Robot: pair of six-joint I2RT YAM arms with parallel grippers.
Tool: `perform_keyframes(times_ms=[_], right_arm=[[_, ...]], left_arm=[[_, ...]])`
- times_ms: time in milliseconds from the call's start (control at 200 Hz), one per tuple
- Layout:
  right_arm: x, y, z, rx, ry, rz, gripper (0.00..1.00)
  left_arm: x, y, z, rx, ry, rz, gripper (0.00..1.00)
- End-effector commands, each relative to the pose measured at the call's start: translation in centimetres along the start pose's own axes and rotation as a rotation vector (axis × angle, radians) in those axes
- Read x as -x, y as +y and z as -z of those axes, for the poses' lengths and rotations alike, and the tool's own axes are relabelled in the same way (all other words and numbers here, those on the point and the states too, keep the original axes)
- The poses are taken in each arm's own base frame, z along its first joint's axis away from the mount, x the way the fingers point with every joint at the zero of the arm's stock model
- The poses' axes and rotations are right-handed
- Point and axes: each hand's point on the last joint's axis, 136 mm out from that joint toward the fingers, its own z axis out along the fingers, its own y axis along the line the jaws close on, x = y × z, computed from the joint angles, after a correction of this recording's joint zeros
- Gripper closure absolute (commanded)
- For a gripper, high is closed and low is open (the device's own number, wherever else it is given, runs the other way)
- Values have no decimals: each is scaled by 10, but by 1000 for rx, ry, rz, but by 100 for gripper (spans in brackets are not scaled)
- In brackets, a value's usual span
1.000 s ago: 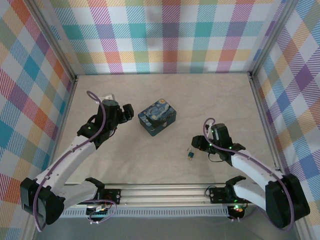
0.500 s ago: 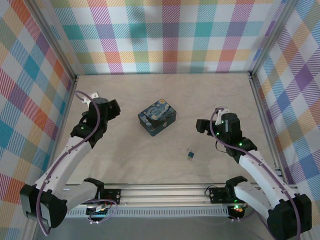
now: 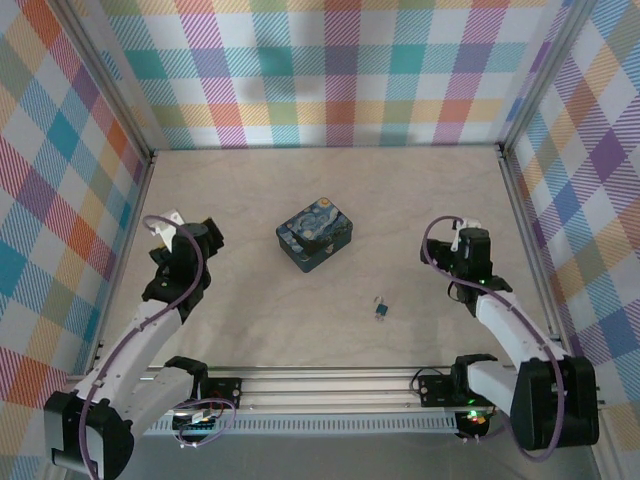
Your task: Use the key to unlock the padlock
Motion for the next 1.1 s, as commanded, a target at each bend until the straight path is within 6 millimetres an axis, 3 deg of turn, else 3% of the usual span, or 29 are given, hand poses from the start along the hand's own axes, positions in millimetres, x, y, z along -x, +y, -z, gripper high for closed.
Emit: perform_keyframes(times_ms=[0, 290, 580, 795, 965, 1095], right_arm=[[13, -2, -8, -6, -74, 42, 0], [15, 12, -25, 82, -175, 88, 0], [37, 30, -33, 198, -310, 145, 0], [22, 29, -55, 220, -316, 144, 0], [26, 16, -70, 168, -243, 86, 0], [27, 15, -68, 179, -257, 78, 0]], left_arm=[[18, 3, -1, 9, -76, 39, 0], [8, -8, -7, -41, -17, -8, 0], [-8, -16, -19, -63, 32, -72, 0], [-22, -22, -28, -83, 70, -150, 0], [-31, -23, -32, -101, 68, -180, 0], [-40, -27, -43, -106, 84, -217, 0]])
